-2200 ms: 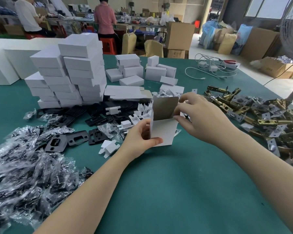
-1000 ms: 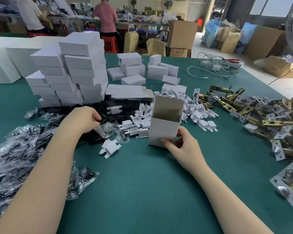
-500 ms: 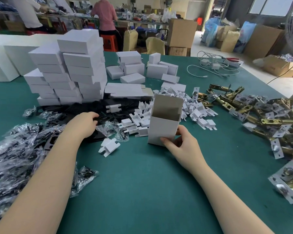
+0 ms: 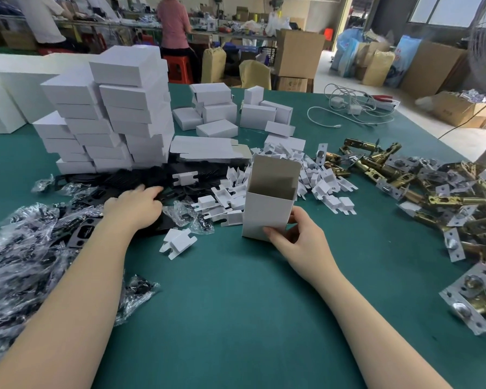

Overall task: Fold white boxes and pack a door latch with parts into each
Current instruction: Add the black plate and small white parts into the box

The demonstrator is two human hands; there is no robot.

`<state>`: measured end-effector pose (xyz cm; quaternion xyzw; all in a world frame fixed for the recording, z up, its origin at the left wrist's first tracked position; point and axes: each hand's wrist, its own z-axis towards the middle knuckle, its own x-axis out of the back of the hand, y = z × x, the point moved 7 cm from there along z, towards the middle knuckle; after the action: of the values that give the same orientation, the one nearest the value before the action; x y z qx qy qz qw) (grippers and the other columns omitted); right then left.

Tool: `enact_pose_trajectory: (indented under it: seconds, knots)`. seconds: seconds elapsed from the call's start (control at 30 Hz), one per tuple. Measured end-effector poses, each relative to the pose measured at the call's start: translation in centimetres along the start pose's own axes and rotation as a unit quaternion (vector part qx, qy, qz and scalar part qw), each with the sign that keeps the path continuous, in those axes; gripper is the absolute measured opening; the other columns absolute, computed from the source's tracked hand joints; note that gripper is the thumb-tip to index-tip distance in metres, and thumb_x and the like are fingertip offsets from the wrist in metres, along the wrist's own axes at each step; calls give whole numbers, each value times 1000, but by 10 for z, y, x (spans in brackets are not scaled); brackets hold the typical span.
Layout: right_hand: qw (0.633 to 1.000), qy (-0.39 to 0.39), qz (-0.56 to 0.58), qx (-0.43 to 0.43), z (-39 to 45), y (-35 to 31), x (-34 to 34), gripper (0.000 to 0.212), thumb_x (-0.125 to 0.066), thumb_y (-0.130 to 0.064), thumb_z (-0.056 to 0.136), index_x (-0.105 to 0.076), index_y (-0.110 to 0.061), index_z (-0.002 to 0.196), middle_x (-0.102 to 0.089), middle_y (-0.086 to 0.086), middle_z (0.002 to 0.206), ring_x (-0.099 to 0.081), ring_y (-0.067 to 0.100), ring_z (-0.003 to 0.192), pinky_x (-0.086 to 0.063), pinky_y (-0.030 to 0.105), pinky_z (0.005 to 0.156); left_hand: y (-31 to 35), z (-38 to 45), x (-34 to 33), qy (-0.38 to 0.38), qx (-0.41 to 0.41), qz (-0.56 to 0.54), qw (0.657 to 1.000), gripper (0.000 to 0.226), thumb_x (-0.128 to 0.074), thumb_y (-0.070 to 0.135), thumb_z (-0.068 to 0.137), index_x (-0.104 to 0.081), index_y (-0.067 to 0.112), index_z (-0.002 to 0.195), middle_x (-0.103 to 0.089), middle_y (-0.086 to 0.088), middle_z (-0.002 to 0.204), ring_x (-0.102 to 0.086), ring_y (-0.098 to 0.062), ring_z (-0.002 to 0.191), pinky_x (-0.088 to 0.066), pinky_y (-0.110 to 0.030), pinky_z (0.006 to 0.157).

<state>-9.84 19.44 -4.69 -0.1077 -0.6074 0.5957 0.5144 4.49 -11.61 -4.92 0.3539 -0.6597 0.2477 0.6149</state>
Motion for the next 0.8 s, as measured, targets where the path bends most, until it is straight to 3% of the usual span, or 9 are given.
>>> enact_pose_trajectory:
  seconds: [0.13,0.23,0.4,0.5,0.57,0.67,0.73,0.77,0.8]
  knots:
    - [1000,-2,-2,-1,0,-1,-1,30,-71,-39,84,-50,-51,100,-58,-33,96,-54,5,66,-40,9,58,-5,2,10,79,9,-51,996,37,-47,32,96,-55,37,132,-52,-4,138,-52,-32,122,-43,-44,96]
    - [1000,0,-1,0,0,-1,0,31,-71,-39,84,-49,-52,101,-57,-32,98,-54,6,68,-40,9,59,-7,1,17,129,9,-79,988,23,-56,30,95,-64,32,116,-59,-6,124,-56,-33,112,-48,-43,84]
    - [1000,1,-1,-2,-1,-1,-1,31,-71,-40,84,-49,-53,101,-57,-32,99,-55,6,68,-41,9,59,0,-1,17,140,-5,-30,990,34,-46,25,101,-51,25,135,-57,-15,128,-53,-40,116,-46,-46,85]
    - [1000,0,1,-2,-1,-2,0,30,-70,-40,84,-49,-53,101,-58,-33,97,-55,5,68,-40,9,59,-1,0,20,157,13,-40,987,46,-39,6,99,-44,20,143,-59,-19,126,-55,-41,112,-45,-46,81]
    - [1000,0,1,1,-1,-2,0,30,-70,-40,84,-50,-52,101,-57,-33,98,-55,5,68,-39,9,59,-6,-2,23,179,21,-93,979,47,-42,1,95,-49,16,139,-63,-19,119,-57,-40,107,-45,-46,78]
    - [1000,0,4,-1,0,-1,1,30,-71,-39,83,-49,-52,100,-58,-32,98,-54,6,68,-41,9,60,-9,-6,33,202,11,-216,955,25,-56,20,96,-65,11,118,-67,-15,110,-58,-37,102,-44,-39,80]
    - [1000,-1,6,-3,0,-1,1,31,-71,-39,83,-49,-53,101,-58,-32,98,-54,5,68,-41,9,60,-6,-9,41,185,9,-306,934,23,-65,30,92,-68,11,105,-67,-10,101,-57,-29,94,-43,-34,80]
    - [1000,-3,6,-3,0,-1,1,32,-71,-38,83,-50,-52,102,-58,-32,98,-54,5,68,-41,9,60,-4,-9,44,164,13,-387,907,20,-67,31,91,-67,13,101,-66,-7,97,-57,-25,92,-46,-34,82]
    - [1000,-3,7,-3,0,0,1,32,-71,-38,83,-50,-51,103,-58,-32,97,-54,4,67,-41,9,60,-2,-10,46,123,20,-495,860,15,-67,30,92,-65,15,95,-66,-3,92,-59,-22,92,-49,-34,85]
